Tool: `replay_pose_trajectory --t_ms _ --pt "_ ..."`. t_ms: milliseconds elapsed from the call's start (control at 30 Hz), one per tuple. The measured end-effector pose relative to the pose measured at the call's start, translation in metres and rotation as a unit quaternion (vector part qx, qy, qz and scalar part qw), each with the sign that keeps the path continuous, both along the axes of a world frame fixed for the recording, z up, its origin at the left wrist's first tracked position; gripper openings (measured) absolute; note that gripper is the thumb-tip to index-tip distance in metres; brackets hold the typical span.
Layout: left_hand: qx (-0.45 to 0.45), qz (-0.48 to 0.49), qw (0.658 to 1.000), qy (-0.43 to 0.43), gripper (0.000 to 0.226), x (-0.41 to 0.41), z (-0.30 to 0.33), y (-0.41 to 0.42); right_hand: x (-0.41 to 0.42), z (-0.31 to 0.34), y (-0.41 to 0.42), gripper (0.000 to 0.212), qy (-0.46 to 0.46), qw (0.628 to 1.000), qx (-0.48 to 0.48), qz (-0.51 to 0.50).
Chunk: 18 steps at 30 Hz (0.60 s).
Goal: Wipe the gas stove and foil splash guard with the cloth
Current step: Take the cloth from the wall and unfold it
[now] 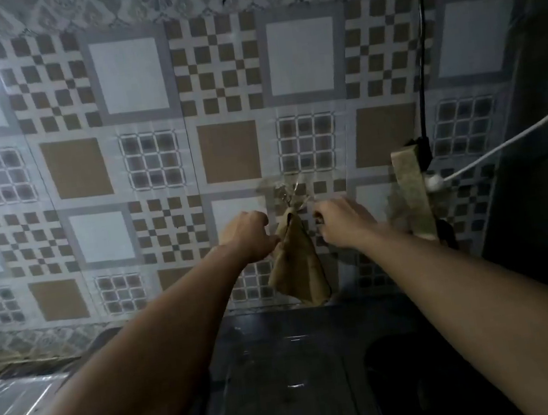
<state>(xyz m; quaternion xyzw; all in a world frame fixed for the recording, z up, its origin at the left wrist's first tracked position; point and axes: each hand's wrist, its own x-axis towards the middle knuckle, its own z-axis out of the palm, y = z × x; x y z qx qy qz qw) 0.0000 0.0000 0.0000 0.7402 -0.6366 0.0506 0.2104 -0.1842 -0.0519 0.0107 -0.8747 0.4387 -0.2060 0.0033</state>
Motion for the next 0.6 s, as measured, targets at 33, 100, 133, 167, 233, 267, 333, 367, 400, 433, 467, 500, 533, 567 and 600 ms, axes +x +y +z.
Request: replay_pose_trajectory --t_ms 33,100,133,167,233,267,333,367,400,433,467,500,533,567,600 --pt "0.020 0.004 1.000 0.014 0.048 0.001 -0.005 -0.006 0.003 -0.006 -0.004 0.008 0.013 1.000 0.013 -0.013" --pt "0.042 0.003 0.997 0.062 0.044 0.004 -0.016 -0.017 0.007 -0.017 -0.016 0.010 0.013 0.999 0.027 -0.036" --pt "0.053 0.006 0.994 0.090 0.041 0.003 -0.020 -0.019 0.010 -0.023 -0.019 0.010 0.007 0.998 0.046 -0.040" --pt "0.061 0.008 0.991 0.119 0.036 0.002 -0.026 -0.025 0.013 -0.029 -0.026 0.010 -0.010 0.997 0.070 -0.038" --pt "0.072 0.007 0.984 0.165 0.029 0.000 -0.034 -0.033 0.017 -0.037 -0.034 0.009 -0.045 0.994 0.091 -0.035" --pt "0.075 0.003 0.981 0.177 0.026 0.000 -0.038 -0.035 0.019 -0.040 -0.034 0.007 -0.059 0.994 0.091 -0.036" --pt "0.083 -0.005 0.973 0.215 0.023 -0.001 -0.046 -0.041 0.024 -0.047 -0.039 0.003 -0.086 0.990 0.104 -0.028" --pt "0.080 -0.010 0.968 0.238 0.021 0.000 -0.049 -0.043 0.026 -0.051 -0.041 0.003 -0.094 0.989 0.110 -0.022" --pt "0.072 -0.014 0.964 0.256 0.018 0.000 -0.051 -0.045 0.026 -0.052 -0.041 0.009 -0.096 0.989 0.111 -0.022" --pt "0.064 -0.016 0.961 0.269 0.016 0.002 -0.052 -0.046 0.026 -0.053 -0.042 0.015 -0.101 0.988 0.111 -0.026" --pt "0.057 -0.015 0.959 0.276 0.016 0.003 -0.051 -0.045 0.025 -0.052 -0.040 0.020 -0.113 0.987 0.112 -0.031" --pt "0.049 -0.013 0.960 0.277 0.016 0.006 -0.047 -0.045 0.024 -0.050 -0.039 0.024 -0.136 0.984 0.112 -0.033" --pt "0.040 -0.010 0.960 0.276 0.016 0.009 -0.042 -0.044 0.022 -0.047 -0.036 0.027 -0.165 0.979 0.114 -0.040" --pt "0.030 -0.011 0.961 0.276 0.016 0.013 -0.035 -0.042 0.020 -0.044 -0.033 0.030 -0.198 0.972 0.117 -0.043" --pt "0.021 -0.016 0.961 0.276 0.015 0.016 -0.027 -0.038 0.018 -0.040 -0.029 0.031 -0.232 0.963 0.127 -0.044"
